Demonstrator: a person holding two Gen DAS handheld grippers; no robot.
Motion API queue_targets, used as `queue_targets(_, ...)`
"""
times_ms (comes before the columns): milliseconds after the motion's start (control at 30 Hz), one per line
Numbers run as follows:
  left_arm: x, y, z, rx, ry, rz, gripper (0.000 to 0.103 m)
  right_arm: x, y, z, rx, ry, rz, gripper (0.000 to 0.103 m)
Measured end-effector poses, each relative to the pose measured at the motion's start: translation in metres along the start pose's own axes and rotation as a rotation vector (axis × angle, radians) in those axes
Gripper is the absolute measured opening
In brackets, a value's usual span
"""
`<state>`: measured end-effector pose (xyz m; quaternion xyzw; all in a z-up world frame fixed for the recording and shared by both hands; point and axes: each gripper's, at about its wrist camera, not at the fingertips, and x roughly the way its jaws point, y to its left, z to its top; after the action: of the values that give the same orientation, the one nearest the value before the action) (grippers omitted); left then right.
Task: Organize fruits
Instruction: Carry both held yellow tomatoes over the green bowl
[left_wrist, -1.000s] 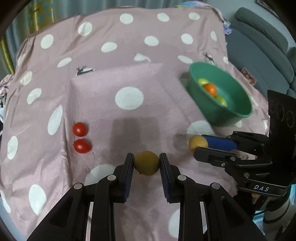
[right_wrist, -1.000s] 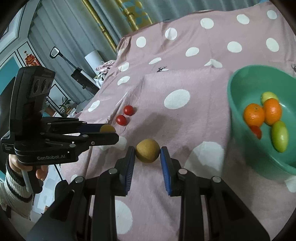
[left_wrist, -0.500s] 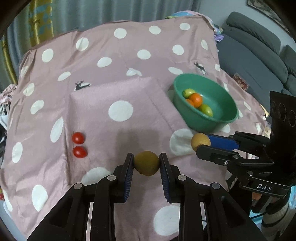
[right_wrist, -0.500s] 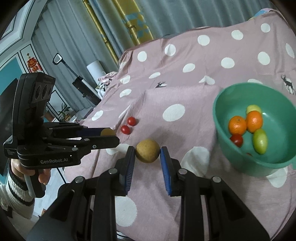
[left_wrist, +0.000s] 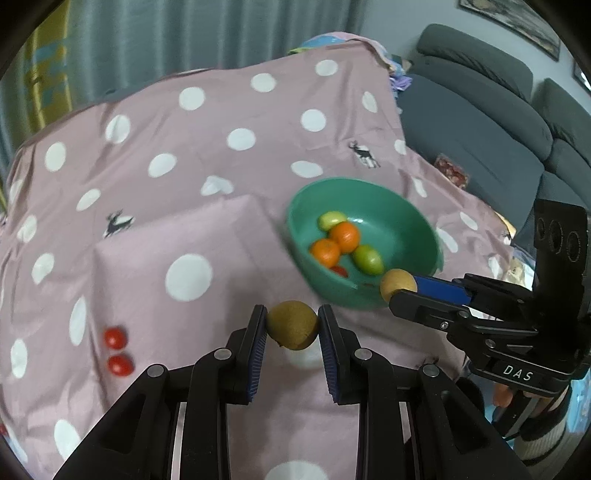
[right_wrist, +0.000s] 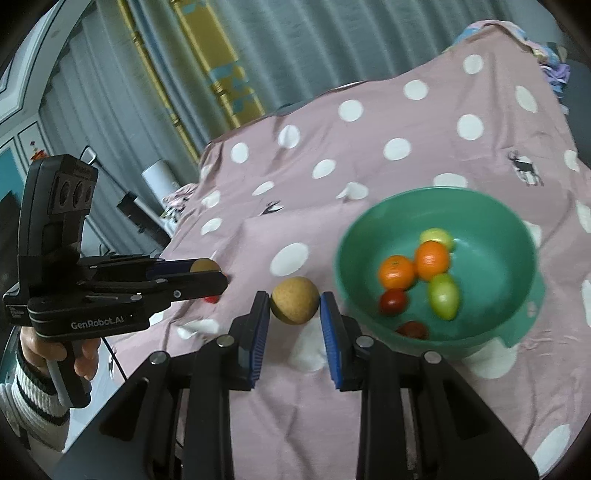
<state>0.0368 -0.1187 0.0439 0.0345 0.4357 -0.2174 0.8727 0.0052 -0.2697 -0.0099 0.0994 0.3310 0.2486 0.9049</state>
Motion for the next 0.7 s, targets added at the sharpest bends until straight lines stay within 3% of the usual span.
queue_targets(700, 0.064, -0.037, 0.041, 0.076, 0.050, -0.067, 0.028, 0.004, -0.061, 0.011, 0.072, -0.020, -0.109, 0.029)
